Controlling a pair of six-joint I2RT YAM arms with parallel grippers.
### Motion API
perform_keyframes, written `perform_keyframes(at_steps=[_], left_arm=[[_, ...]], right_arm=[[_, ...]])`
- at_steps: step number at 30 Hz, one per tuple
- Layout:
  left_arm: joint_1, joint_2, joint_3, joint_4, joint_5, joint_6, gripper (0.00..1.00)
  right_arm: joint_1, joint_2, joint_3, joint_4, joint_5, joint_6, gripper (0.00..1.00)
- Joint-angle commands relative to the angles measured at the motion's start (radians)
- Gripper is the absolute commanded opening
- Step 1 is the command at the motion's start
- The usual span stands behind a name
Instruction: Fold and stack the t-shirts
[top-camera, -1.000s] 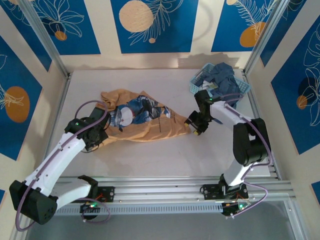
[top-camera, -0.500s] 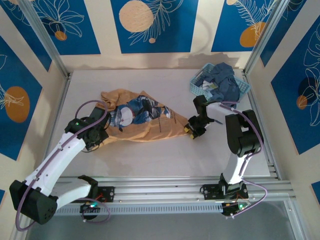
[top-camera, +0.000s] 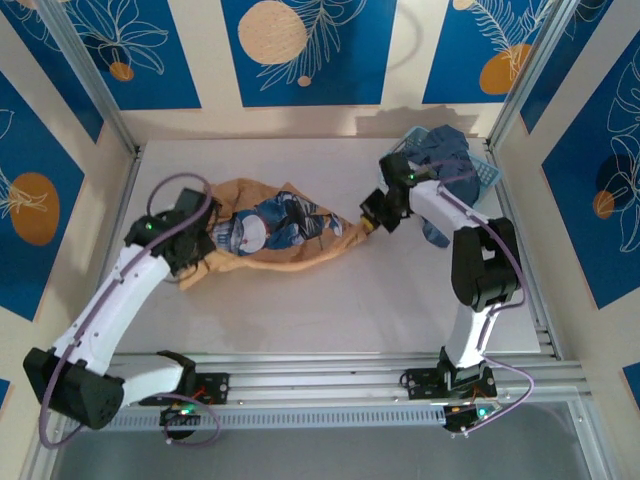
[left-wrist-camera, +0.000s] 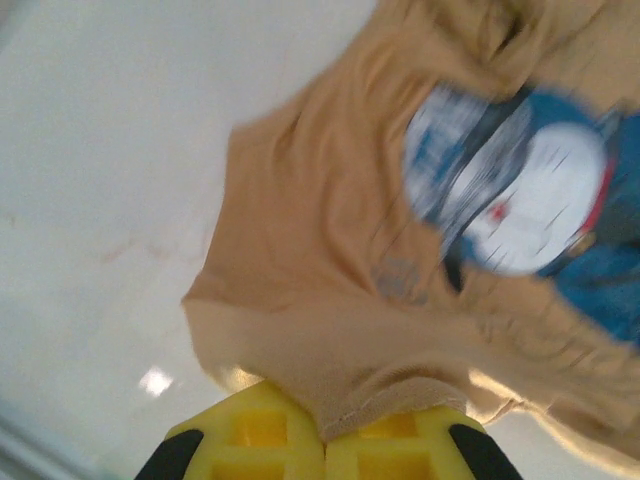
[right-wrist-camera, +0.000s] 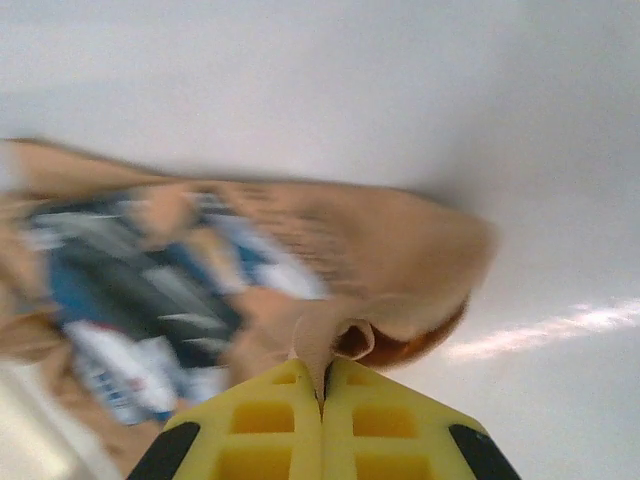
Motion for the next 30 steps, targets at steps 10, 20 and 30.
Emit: perform_keyframes(at_steps=[10,20,30], left_arm=[[0.043,-0.058,0.465,0.087,-0.31,0.222,0.0],[0.049,0.036,0.773,0.25,-0.307,0.467,0.0],[0.266,0.486,1.132,0.133,0.066,0.369,0.0]], right_arm=[[0.059,-0.348,0.257,0.014,0.057,-0.27,0.0],[0.045,-0.475,0.325,0.073,-0.018,-0.28,0.0],[-0.049,-0.073,0.659,0.136,-0.245,-0.233,0.0]])
